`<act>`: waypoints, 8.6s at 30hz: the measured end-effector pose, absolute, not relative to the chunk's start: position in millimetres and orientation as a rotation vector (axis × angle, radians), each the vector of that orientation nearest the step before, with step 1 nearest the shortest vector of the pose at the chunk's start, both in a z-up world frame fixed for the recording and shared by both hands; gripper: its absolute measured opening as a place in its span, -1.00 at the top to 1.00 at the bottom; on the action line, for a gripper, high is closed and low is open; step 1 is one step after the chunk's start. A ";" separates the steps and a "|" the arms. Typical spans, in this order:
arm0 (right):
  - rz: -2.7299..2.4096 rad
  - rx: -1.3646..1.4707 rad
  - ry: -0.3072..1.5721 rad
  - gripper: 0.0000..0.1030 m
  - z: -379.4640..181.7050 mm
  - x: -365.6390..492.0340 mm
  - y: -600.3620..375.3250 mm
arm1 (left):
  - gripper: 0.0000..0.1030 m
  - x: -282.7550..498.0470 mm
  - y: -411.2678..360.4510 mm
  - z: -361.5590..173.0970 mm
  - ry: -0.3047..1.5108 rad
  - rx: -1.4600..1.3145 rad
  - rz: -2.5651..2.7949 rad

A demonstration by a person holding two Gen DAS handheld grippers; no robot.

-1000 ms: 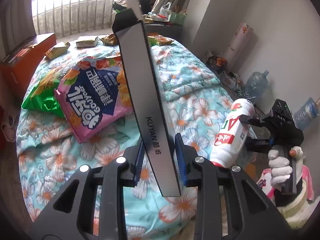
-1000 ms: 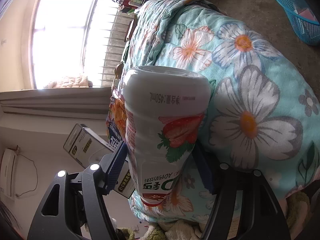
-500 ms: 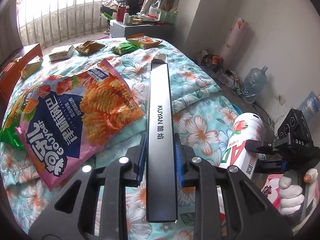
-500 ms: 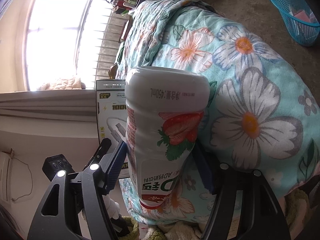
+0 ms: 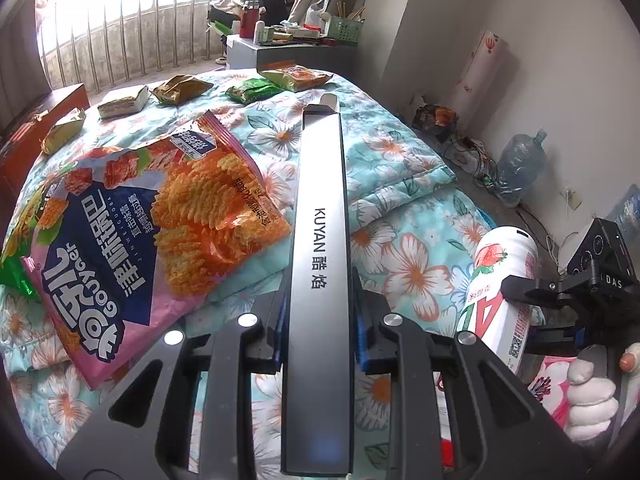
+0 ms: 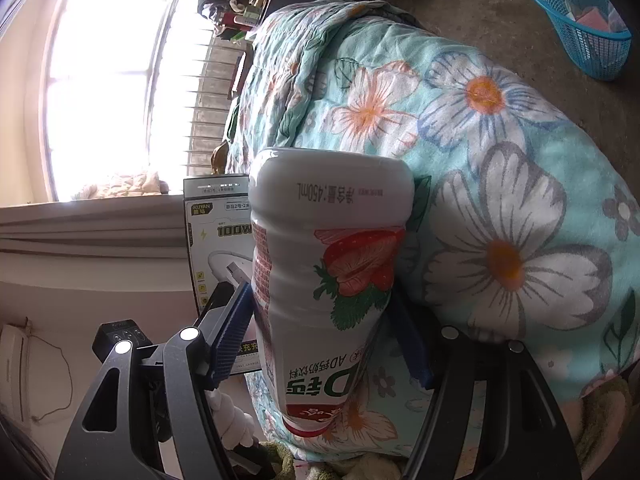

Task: Collect trash
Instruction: 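Lift the box with the left tool and carry both items toward the blue wastebasket, then open both tools over the blue wastebasket to drop the box and bottle, then move both tools back over the bed toward the chip bags, then grasp the green chip bag with the left tool while the right tool grasps the pink chip bag, then lift both chip bags and carry them over the blue wastebasket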

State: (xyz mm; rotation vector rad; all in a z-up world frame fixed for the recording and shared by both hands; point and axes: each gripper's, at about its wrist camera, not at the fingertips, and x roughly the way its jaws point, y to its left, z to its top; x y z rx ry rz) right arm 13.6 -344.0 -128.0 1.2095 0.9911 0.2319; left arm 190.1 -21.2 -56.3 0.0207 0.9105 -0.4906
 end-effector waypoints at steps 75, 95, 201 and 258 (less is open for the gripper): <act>-0.702 1.233 0.598 -0.38 -274.4 -21.9 -746.7 | -0.32 283.8 -546.4 -137.3 0.946 0.321 -1.033; -0.433 0.773 0.574 -0.64 -124.4 -63.7 -601.2 | -0.36 219.0 -244.4 18.9 0.722 -0.006 -0.877; 0.670 1.070 1.054 0.79 -129.6 127.8 -178.2 | 0.81 244.6 225.4 -95.7 0.641 -1.017 -0.215; -0.373 1.133 0.741 0.61 -301.9 24.6 -757.6 | 0.91 252.2 -345.4 4.3 0.889 0.020 -1.030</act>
